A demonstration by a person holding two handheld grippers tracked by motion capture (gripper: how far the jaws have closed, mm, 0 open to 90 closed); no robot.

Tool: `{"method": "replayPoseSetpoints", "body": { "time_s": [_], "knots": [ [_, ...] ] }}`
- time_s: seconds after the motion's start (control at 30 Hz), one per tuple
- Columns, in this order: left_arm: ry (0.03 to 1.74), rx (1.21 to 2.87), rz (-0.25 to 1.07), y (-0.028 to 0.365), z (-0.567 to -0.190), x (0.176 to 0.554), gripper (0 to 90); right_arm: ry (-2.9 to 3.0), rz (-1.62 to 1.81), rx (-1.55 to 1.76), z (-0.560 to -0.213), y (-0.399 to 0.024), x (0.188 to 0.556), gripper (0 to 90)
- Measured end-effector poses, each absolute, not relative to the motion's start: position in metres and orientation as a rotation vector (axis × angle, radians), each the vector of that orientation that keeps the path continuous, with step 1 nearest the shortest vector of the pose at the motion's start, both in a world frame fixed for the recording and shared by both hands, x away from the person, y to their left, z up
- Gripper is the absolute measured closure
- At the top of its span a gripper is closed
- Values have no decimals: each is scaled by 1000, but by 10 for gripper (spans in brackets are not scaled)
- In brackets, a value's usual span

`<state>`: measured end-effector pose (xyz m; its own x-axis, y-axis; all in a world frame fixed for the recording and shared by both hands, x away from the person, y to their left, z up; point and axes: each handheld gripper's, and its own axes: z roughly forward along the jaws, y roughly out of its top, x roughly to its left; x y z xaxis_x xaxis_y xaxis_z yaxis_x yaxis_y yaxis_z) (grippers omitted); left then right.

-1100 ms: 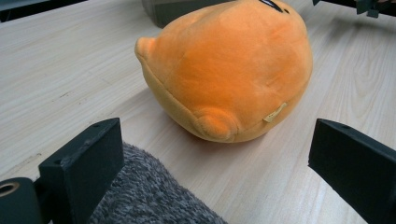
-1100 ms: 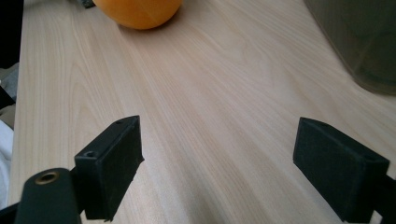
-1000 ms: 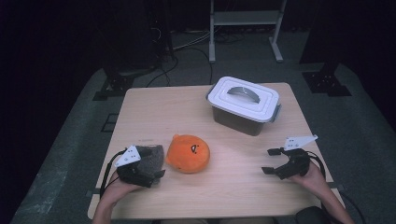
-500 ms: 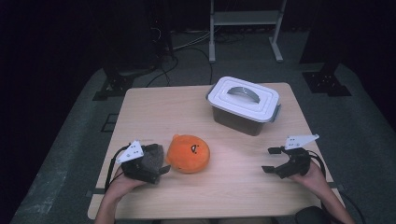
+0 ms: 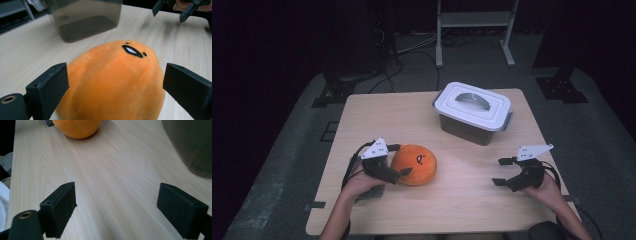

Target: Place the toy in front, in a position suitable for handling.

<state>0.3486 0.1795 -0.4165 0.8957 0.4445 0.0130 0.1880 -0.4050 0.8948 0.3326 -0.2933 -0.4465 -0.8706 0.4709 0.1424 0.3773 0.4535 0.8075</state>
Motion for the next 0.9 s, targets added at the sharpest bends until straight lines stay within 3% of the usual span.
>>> {"method": "replayPoseSetpoints", "body": {
  "time_s": [0.3, 0.53, 0.57, 0.63, 0.9],
  "knots": [
    [488, 2041, 278, 165, -428, 360, 87, 2597, 1397, 741, -445, -292, 332, 146],
    [502, 2055, 286, 163, -434, 361, 262, 2599, 1400, 746, -446, -293, 332, 146],
    [501, 2057, 291, 163, -435, 361, 334, 2599, 1400, 741, -446, -292, 332, 146],
    [528, 2057, 282, 161, -436, 361, 385, 2601, 1397, 737, -445, -292, 332, 146],
    [497, 2054, 323, 156, -429, 355, 547, 2590, 1403, 734, -444, -293, 330, 146]
  ]
}}
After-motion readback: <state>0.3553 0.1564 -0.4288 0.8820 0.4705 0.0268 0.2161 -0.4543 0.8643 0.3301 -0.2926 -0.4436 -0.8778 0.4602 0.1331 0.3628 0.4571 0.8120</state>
